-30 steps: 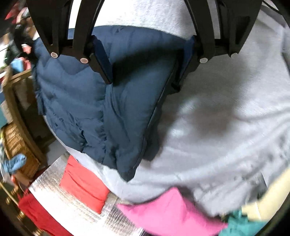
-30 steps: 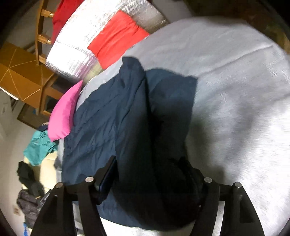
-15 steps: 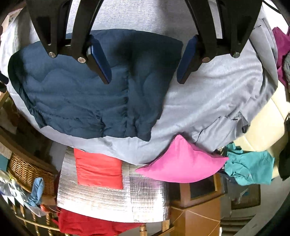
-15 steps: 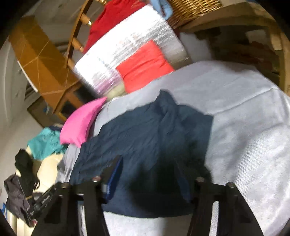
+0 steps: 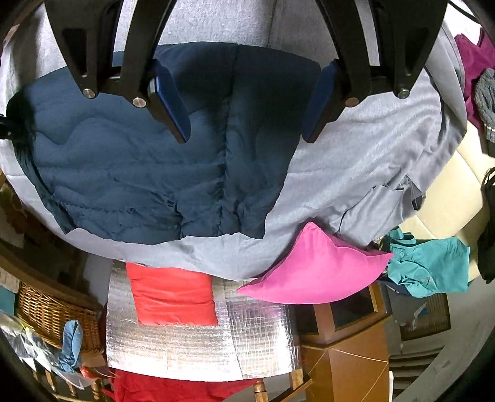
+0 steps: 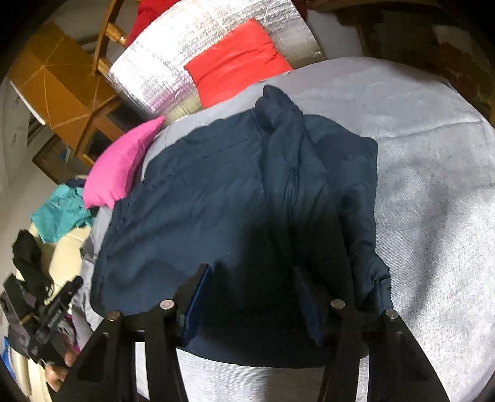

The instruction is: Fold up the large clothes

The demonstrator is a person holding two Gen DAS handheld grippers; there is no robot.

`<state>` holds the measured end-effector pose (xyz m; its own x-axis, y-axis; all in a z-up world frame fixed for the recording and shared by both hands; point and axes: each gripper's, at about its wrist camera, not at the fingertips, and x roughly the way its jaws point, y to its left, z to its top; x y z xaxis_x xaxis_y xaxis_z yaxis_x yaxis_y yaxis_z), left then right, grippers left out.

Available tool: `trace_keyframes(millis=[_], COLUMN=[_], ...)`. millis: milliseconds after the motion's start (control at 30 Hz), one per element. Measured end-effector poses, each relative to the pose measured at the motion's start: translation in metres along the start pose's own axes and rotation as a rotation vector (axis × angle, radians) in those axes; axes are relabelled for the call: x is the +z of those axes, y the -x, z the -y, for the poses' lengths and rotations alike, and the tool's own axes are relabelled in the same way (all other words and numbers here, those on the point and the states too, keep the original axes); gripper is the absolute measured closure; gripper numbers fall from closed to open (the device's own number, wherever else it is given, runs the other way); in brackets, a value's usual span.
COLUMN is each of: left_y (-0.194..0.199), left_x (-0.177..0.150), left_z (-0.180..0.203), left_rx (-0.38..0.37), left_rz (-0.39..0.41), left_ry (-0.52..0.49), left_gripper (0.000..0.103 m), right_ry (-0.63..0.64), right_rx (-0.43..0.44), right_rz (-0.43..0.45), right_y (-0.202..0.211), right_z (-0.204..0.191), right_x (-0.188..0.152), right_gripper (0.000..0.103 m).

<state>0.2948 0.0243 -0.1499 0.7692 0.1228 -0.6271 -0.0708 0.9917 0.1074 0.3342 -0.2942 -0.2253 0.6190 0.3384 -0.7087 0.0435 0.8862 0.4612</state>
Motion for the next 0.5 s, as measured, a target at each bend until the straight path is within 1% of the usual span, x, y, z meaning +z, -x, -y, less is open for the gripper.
trace_keyframes(millis=[100, 233, 300, 367, 433, 500], left_y=[-0.002, -0.002, -0.003, -0.005, -0.008, -0.015], left_x=[0.0, 0.0, -0.001, -0.002, -0.003, -0.005], left_z=[0.004, 0.005, 0.005, 0.005, 0.006, 0.008], left_rx=[0.009, 0.021, 0.027, 0.029, 0.03, 0.039], left_rz=[-0.002, -0.003, -0.005, -0.012, -0.024, -0.048], left_ry=[-0.013, -0.028, -0.029, -0.029, -0.031, -0.043], left_gripper=[0.028, 0.028, 0.028, 0.028, 0.028, 0.028], right_ry=[0.042, 0.012, 0.002, 0.022, 0.034, 0.023], right_rx=[-0.029, 0.003, 0.039, 0.061, 0.062, 0.026], right_rz=[-0.011, 0.005, 0.048, 0.109, 0.132, 0.09], right_y=[-0.005, 0.003, 0.016, 0.029, 0.033, 0.023], right_z=[-0.005, -0.002, -0.003, -0.006, -0.008, -0.005], right_x=[-0.002, 0.0, 0.001, 0.001, 0.001, 0.001], right_gripper=[0.045, 0.044, 0.044, 0.044, 0.044, 0.044])
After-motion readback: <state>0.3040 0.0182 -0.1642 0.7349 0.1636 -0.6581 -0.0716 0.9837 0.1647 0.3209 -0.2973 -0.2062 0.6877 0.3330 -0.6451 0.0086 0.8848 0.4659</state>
